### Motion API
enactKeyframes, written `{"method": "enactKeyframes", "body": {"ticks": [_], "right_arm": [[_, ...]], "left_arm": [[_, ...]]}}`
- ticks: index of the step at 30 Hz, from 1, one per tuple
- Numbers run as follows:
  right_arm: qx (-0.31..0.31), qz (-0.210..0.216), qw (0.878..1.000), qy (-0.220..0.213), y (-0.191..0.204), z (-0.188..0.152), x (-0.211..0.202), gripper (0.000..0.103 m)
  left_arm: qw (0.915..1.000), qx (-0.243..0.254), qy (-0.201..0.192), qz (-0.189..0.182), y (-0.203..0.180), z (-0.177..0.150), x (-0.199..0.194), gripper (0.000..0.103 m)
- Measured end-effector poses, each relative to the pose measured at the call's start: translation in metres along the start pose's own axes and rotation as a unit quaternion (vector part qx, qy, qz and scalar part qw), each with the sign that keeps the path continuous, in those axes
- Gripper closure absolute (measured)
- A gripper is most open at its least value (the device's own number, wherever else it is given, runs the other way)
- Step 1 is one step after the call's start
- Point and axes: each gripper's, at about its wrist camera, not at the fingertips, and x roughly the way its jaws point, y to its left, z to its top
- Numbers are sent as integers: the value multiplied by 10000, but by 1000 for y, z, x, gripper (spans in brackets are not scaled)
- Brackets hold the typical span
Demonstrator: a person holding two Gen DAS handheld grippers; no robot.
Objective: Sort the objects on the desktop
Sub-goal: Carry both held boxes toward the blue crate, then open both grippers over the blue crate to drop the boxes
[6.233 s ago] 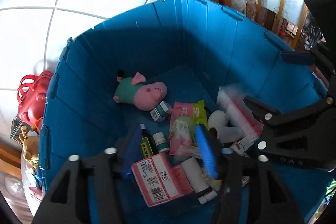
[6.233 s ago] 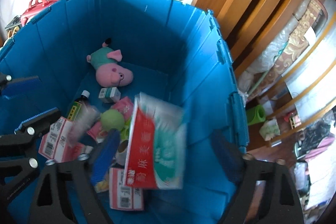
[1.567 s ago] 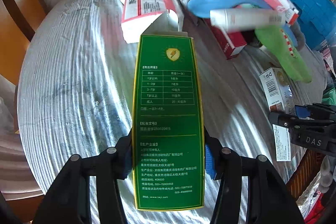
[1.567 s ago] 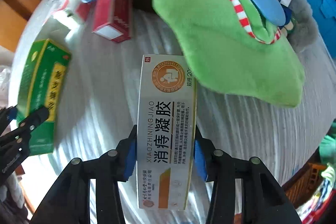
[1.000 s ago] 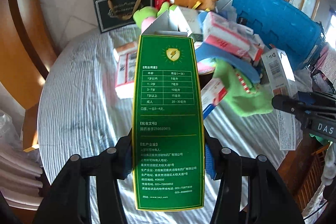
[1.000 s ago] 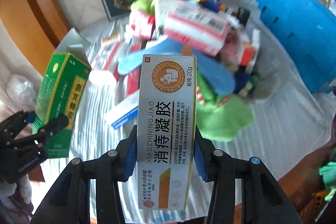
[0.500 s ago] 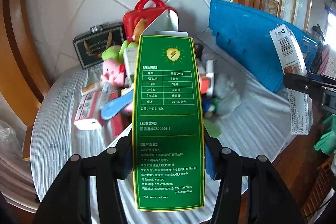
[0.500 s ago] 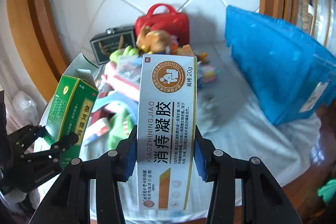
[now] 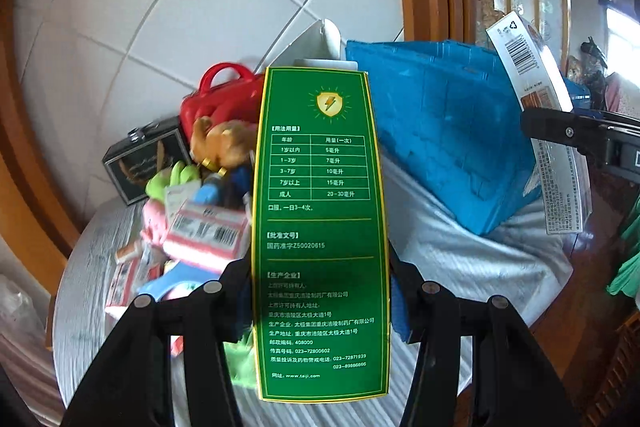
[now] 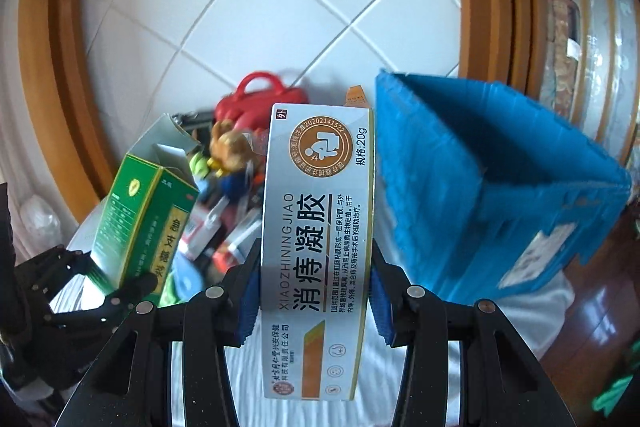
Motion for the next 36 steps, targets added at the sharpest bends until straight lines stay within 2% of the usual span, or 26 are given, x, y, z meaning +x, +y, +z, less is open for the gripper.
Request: {"method": "enactKeyframes", "body": {"ticks": [8, 11, 17, 19, 22, 26, 30, 32, 36], "right_arm": [[-132, -399, 9982, -434, -40, 57, 7, 57], [-49, -593, 9965, -580, -67, 81, 12, 57], [-32, -889, 9943, -582, -136, 120, 33, 57], [-135, -1025, 9932, -527, -167, 133, 44, 57], [-311, -1095, 9924, -460, -212, 146, 57, 57], [-531, -1108, 9923, -139, -271, 155, 83, 57], [-761, -1112, 9903, 326, -324, 149, 112, 57], [-820, -1066, 9898, 474, -342, 142, 120, 57], [-814, -974, 9898, 640, -369, 132, 128, 57]], "left_arm": [[9987, 37, -405, -308, -32, 72, 43, 51], [9979, 71, -532, -373, -53, 107, 59, 51], [9950, 145, -747, -647, -107, 166, 81, 51], [9940, 98, -787, -750, -132, 187, 90, 51], [9945, -3, -806, -676, -173, 219, 106, 51], [9958, -194, -549, -708, -221, 253, 134, 51], [9977, -113, -307, -586, -274, 266, 156, 51], [9976, -107, -234, -648, -294, 266, 163, 51], [9990, 53, -58, -436, -322, 264, 174, 51]]}}
